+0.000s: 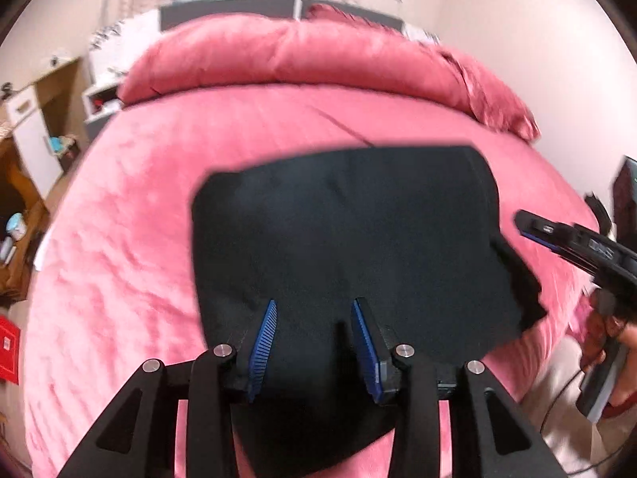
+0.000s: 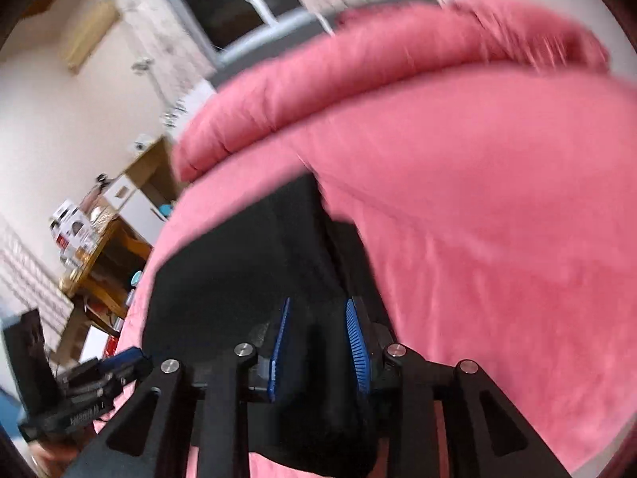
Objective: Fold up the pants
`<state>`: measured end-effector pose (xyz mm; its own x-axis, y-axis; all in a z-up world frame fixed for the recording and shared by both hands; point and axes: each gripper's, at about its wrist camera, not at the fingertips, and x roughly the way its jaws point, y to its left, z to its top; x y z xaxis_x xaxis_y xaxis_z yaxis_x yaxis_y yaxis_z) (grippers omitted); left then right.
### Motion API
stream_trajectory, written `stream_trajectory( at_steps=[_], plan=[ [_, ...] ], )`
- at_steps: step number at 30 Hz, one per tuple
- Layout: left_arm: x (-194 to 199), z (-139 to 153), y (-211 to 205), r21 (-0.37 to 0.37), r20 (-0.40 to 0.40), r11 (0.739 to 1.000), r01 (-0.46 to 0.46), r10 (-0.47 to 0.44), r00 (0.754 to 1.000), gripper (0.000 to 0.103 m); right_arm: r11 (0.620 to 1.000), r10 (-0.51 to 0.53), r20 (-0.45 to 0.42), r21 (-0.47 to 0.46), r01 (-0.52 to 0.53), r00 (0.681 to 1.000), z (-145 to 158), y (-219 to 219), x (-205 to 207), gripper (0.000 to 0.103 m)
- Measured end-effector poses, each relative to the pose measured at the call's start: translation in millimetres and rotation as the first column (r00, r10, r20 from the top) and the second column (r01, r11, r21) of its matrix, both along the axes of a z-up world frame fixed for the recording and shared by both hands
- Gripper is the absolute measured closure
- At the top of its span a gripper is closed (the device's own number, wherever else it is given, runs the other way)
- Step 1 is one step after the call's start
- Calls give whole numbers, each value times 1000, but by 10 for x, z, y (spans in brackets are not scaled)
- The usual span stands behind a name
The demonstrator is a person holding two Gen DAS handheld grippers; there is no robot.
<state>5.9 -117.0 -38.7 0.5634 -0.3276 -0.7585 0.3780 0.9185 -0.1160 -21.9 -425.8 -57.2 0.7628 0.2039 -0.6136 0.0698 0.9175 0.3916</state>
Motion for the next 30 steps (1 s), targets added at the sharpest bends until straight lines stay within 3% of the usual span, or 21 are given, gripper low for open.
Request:
stream_trajectory(
  at_steps=[2, 6, 11, 25, 30],
  plan=[
    [70, 83, -13, 21, 28, 1000, -17, 16, 999, 63, 997, 42, 45, -64, -39, 998, 186, 121, 52, 73],
    [246, 57, -102, 105, 35, 993, -46, 42, 998, 63, 975, 160, 44, -164, -151, 986, 302, 397, 277, 73],
    [398, -18, -109, 109, 5, 991, -78, 77, 997, 63, 948, 240, 26, -223, -228, 970, 294, 644, 590, 72],
    [610, -94, -278, 121, 0, 990, -69, 70, 998, 62, 925, 200, -40, -321, -202, 979, 118, 680, 819, 72],
    [688, -147, -423, 150, 9, 988, -44, 43, 999, 61, 942, 171, -72, -280, -184, 983, -29, 539, 891, 72]
  ],
)
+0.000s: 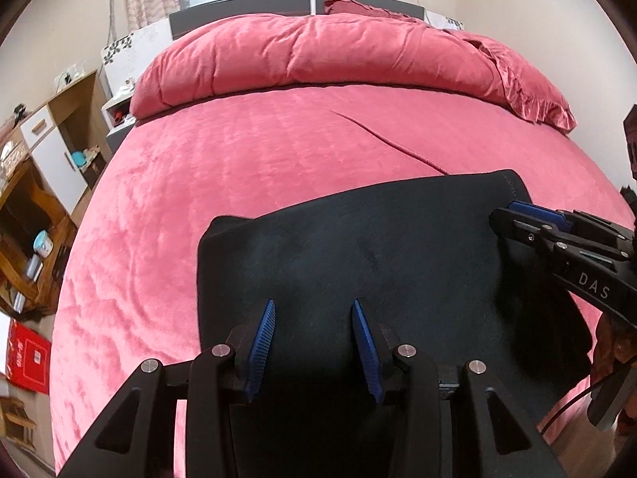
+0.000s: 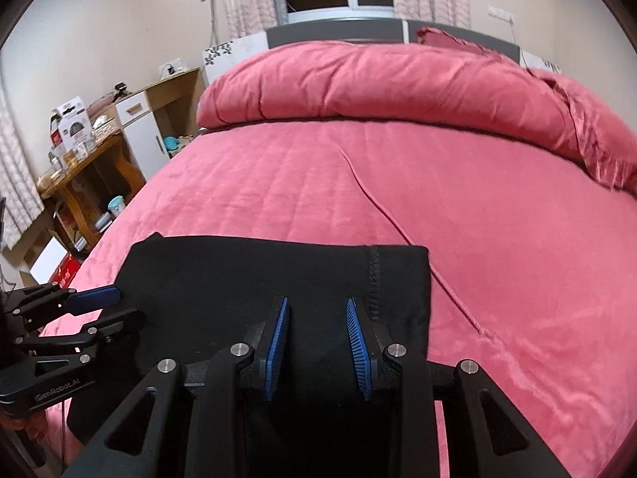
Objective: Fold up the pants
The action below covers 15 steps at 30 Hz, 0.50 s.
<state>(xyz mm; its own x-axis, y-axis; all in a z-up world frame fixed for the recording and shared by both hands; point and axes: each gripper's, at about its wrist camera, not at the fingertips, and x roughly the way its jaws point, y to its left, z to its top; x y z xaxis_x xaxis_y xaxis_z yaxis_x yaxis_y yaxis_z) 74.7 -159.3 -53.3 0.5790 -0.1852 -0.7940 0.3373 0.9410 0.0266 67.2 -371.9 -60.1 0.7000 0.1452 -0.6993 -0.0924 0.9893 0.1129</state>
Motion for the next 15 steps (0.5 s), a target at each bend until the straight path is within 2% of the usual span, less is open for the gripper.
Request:
stream_trajectory(
  at_steps=[1, 4, 8, 11, 15],
  plan=[
    [20, -17, -35, 10, 1, 1000, 9, -9, 1000, 58, 1000, -3, -5, 12, 3, 1000, -25, -32, 13, 72],
    [87, -101, -177, 60, -8, 997, 40, -39, 999, 56, 999, -8, -18, 49, 9, 1000, -107, -126, 44, 72],
    [175, -195, -338, 100, -6, 992, 74, -73, 997, 54, 996, -51, -40, 76, 54, 998, -211, -259, 113, 86],
    [366, -291, -406, 78, -62, 993, 84, -79, 995, 53, 986, -101, -70, 123, 109, 992, -313, -399, 229, 102],
    [504, -316, -384, 25, -96, 996, 81, -78, 992, 51, 971, -132, -65, 194, 142, 989, -426, -547, 292, 103]
  ],
)
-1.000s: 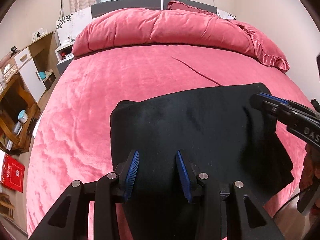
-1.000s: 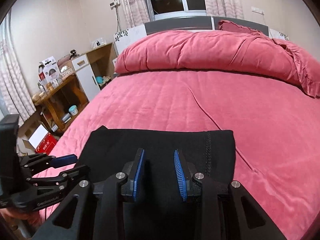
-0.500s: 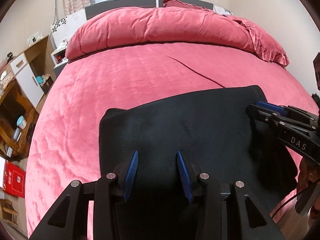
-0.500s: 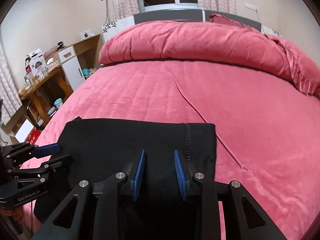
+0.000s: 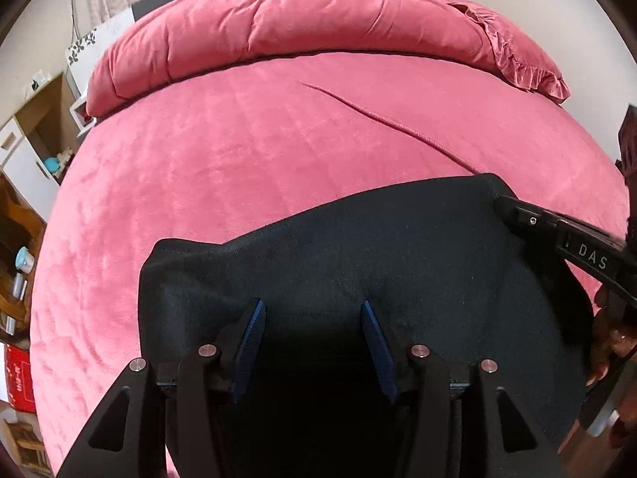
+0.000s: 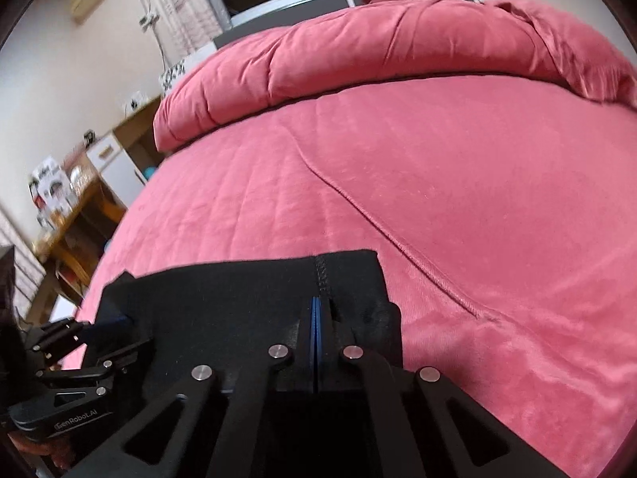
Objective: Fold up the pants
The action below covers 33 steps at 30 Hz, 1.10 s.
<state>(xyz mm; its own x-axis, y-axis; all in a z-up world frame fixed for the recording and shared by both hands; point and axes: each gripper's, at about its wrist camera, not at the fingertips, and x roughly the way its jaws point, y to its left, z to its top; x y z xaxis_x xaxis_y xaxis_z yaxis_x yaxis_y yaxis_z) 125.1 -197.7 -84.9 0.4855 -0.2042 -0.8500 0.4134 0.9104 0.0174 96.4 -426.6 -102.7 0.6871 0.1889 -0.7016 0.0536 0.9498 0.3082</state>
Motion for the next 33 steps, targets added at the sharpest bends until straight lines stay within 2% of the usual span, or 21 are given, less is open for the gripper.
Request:
stream_trajectory(
  at_steps=[4, 6, 8, 12, 15, 20, 21, 25, 28, 32, 33],
  plan=[
    [-102, 35, 49, -9, 31, 1000, 13, -12, 999, 51, 998, 11, 25, -57, -10, 1000, 42, 93, -81, 103],
    [-202, 62, 100, -9, 38, 1000, -6, 7, 999, 51, 998, 10, 33, -55, -9, 999, 97, 108, -162, 103],
    [-325, 93, 145, -5, 43, 1000, -30, 30, 999, 51, 999, 13, 33, -47, -12, 999, 137, 123, -258, 98],
    [-551, 159, 274, -29, 55, 998, -62, 63, 996, 51, 995, -4, 52, -98, 9, 999, 244, 203, -556, 57],
    [-664, 190, 391, -49, 53, 995, -82, 84, 995, 51, 995, -3, 47, -98, 8, 999, 241, 244, -767, 55],
    [-787, 126, 526, -30, 41, 994, -106, 107, 993, 51, 992, -30, -6, -122, 29, 1000, 86, 241, -966, 53],
    [-836, 127, 540, -30, 45, 994, -104, 105, 993, 51, 992, -40, -14, -121, 38, 999, 56, 221, -985, 49],
    [-966, 120, 629, -20, 62, 995, -101, 102, 993, 51, 996, -85, -39, -27, 84, 996, -61, 50, -1085, 38],
    [-1040, 123, 713, -30, 59, 993, -114, 116, 992, 50, 994, -104, -55, 41, 106, 993, -113, -46, -1125, 35],
    [-1047, 77, 889, -55, 26, 987, -150, 152, 988, 49, 993, -93, -73, 64, 98, 993, -149, -55, -1115, 31],
    [-1054, 70, 926, -62, 20, 986, -156, 158, 987, 45, 995, -73, -82, 64, 78, 994, -152, -66, -1082, 29]
  ],
)
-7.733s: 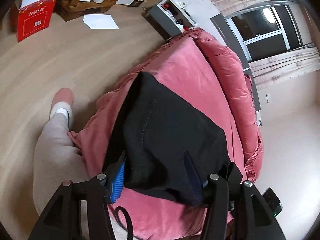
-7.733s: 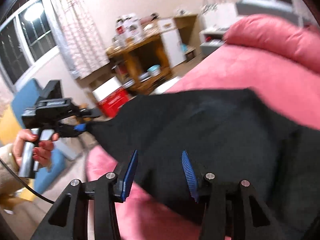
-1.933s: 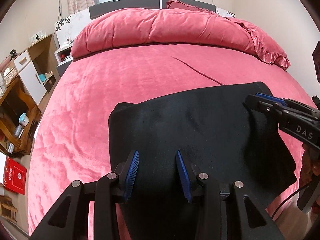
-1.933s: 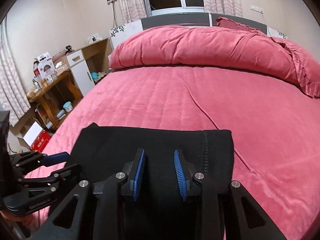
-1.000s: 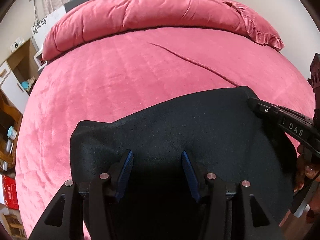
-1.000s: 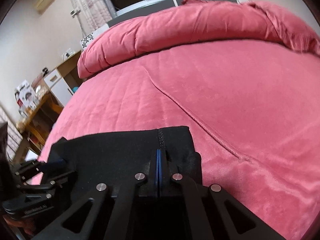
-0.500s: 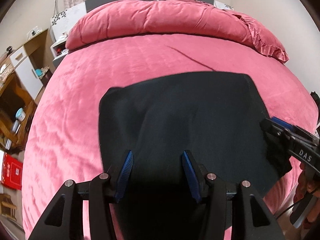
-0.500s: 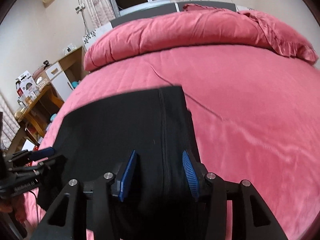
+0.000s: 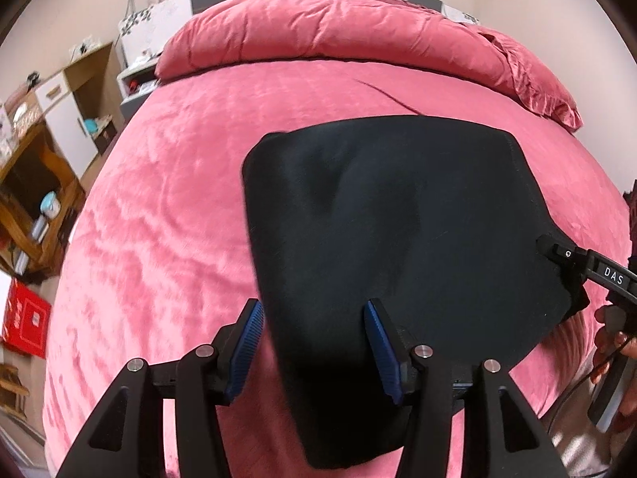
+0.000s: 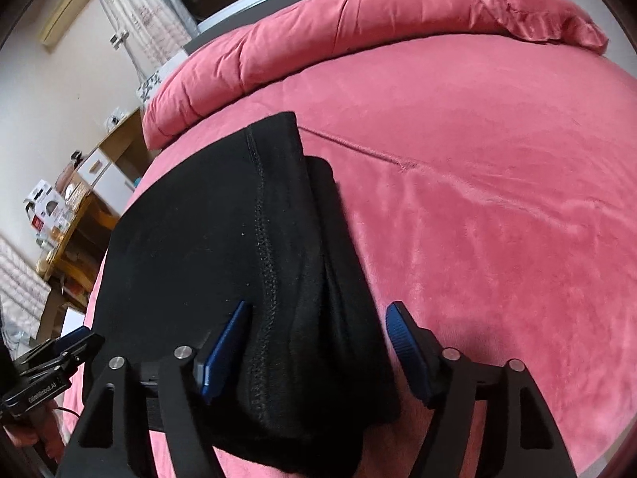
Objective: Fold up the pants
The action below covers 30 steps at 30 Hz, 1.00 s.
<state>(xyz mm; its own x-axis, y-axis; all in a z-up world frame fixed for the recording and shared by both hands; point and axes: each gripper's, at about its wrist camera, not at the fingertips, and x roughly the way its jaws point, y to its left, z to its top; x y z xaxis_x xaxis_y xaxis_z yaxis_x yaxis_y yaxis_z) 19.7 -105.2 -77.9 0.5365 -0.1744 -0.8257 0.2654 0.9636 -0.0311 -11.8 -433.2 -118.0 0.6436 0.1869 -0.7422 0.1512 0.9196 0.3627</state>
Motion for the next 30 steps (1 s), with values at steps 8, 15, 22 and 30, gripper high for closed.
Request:
stream_trajectory(
  at_steps=[8, 15, 22, 30],
  plan=[
    [18, -126, 233, -122, -78, 993, 4, -13, 997, 36, 974, 191, -50, 134, -183, 980, -74, -204, 369, 20],
    [201, -221, 336, -232, -165, 973, -13, -26, 986, 28, 950, 193, -52, 262, -173, 980, -221, -256, 603, 20],
    [326, -267, 351, -266, -176, 964, -5, -43, 983, 24, 941, 190, -39, 292, -170, 981, -255, -223, 671, 20],
    [388, -380, 379, -430, -268, 903, -12, -115, 956, 24, 937, 199, -26, 299, -182, 980, -289, -298, 621, 20]
  ],
)
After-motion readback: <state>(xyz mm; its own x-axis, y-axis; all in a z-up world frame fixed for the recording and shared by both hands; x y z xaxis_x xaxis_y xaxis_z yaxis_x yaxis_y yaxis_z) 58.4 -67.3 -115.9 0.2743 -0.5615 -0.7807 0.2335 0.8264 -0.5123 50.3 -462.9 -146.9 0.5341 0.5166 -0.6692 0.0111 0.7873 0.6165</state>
